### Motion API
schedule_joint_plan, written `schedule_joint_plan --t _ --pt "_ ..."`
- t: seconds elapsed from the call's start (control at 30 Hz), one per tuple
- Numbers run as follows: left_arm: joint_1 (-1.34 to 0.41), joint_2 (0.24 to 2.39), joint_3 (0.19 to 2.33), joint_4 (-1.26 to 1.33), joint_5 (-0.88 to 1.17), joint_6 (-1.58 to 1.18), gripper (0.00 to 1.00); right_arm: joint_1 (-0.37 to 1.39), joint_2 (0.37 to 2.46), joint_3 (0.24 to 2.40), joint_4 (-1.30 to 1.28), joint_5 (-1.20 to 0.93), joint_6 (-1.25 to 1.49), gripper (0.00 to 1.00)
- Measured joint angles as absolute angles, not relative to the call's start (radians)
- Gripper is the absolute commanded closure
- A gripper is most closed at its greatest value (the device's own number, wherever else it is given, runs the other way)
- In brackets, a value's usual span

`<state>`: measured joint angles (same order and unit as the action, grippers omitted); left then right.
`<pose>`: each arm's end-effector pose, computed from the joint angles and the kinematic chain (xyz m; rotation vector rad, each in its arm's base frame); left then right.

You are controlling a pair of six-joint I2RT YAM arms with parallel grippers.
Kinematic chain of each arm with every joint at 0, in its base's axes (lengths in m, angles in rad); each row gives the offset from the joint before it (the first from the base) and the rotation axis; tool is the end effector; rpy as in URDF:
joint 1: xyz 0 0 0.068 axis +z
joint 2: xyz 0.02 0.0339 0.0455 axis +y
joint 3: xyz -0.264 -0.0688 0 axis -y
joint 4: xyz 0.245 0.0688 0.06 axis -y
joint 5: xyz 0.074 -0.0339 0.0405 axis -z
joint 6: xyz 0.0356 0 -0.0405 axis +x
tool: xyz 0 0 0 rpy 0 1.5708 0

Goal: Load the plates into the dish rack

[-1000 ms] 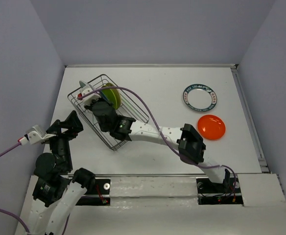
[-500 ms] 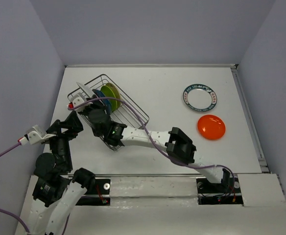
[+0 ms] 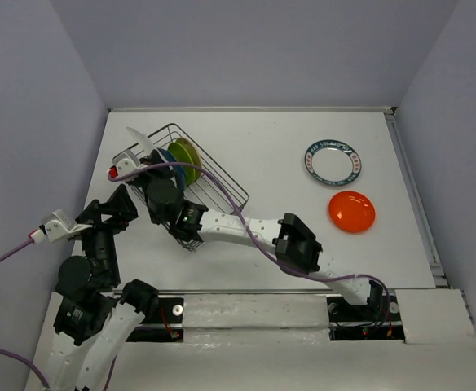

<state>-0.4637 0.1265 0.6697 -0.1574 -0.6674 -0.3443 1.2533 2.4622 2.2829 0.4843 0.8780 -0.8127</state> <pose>0.0378 0.0057 0.3632 -0.5157 1.1677 -0.3010 0.2038 0.5324 0.3238 -0.6172 1.2346 -0.1864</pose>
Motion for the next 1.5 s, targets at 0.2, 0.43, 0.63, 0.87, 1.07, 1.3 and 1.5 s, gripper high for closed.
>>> schedule_joint_plan --t 0.2,0.43,0.63,0.87,1.07,1.3,1.5 --pt "-0.464 0.125 0.670 -0.157 -0.667 -0.344 0.01 1.248 2.456 2.226 0.477 0.883 -0.715 0.93" --pt "-0.465 0.125 0.670 -0.171 -0.667 -0.344 0.01 1.239 2.456 2.165 0.377 0.864 -0.556 0.93" --pt "-0.465 0.125 0.670 -0.168 -0.667 -0.344 0.01 1.228 2.447 2.143 0.349 0.865 -0.442 0.90" --pt "-0.465 0.125 0.670 -0.167 -0.665 -0.344 0.01 1.172 2.334 2.041 0.238 0.836 -0.165 0.28" --pt "-0.465 0.125 0.670 -0.163 -0.660 -0.343 0.01 1.057 2.105 1.914 0.075 0.645 0.165 0.08" --pt "-0.470 0.125 0.669 -0.162 -0.653 -0.342 0.01 0.888 1.765 1.658 0.046 0.363 0.366 0.21" --pt "-0.485 0.125 0.668 -0.160 -0.632 -0.341 0.01 0.472 1.446 1.222 0.088 0.088 0.534 0.33"
